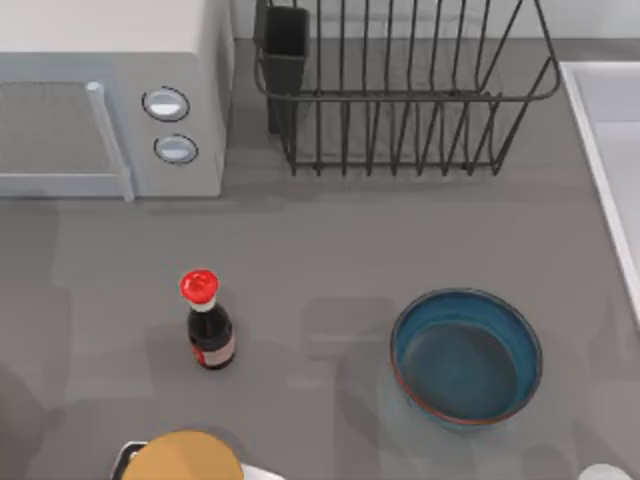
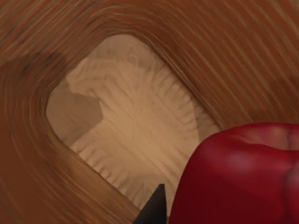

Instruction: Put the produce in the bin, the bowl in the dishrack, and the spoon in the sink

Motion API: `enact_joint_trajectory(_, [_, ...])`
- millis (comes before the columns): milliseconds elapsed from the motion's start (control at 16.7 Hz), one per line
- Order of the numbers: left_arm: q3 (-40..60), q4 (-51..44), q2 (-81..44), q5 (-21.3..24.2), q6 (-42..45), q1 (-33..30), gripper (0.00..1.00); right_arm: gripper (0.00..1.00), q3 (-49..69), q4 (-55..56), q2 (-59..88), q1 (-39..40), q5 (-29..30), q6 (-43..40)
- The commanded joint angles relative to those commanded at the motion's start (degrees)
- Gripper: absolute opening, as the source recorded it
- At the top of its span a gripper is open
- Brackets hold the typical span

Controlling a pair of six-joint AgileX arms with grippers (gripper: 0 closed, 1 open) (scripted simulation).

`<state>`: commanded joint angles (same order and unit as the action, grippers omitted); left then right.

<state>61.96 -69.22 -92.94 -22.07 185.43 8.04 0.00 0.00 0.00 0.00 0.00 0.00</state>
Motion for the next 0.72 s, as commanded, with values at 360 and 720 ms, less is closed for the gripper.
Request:
enact_joint_trajectory(360, [0.00, 0.00, 0.00, 0.00, 0.00, 0.00, 0.60, 1.00, 0.00, 0.00, 0.00, 0.00, 0.00, 0.00])
enact_joint_trajectory(720, [0.00, 0.00, 0.00, 0.00, 0.00, 0.00, 1.00, 1.00, 0.00, 0.00, 0.00, 0.00, 0.00, 0.00])
